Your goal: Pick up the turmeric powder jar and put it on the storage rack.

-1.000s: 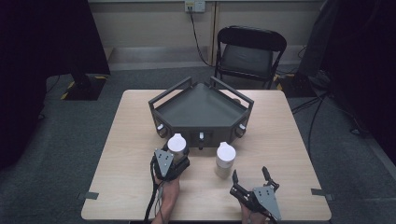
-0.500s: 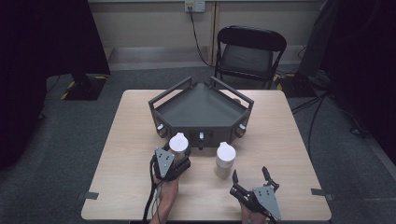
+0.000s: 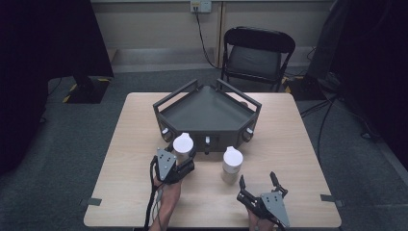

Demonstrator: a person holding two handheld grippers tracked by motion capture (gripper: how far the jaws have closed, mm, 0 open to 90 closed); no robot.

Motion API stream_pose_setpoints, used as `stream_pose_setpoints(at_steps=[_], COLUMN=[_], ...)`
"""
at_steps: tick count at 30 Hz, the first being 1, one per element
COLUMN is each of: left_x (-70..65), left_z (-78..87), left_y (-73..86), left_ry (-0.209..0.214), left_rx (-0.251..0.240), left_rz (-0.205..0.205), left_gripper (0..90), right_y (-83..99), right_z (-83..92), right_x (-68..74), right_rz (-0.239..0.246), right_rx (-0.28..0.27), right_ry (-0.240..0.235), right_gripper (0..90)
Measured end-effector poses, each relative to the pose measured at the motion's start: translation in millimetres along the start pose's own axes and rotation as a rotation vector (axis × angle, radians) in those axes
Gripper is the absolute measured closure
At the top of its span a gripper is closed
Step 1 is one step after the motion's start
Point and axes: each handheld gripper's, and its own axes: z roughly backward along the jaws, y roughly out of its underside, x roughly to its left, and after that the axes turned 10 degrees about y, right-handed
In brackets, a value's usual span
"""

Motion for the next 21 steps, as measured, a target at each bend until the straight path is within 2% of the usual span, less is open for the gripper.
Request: stream_pose_setpoints(at_steps=[10,21], left_x=[15.8,24.9], left_z=[4.9,-0.8], left_y=[-19.7,-45.1], left_ry=[0.040,0.062], left_rx=[-0.024,-0.045], left_rz=[0.007,-0.016], left_gripper=[30.4,30.4], right_y=[0.0,0.0], right_z=[0.1,0.0], right_x=[0.1,0.1], right_rz=[0.000,0.000], right_rx=[0.000,0.000], right_ry=[0.000,0.000], right_gripper=[0.7,0.7])
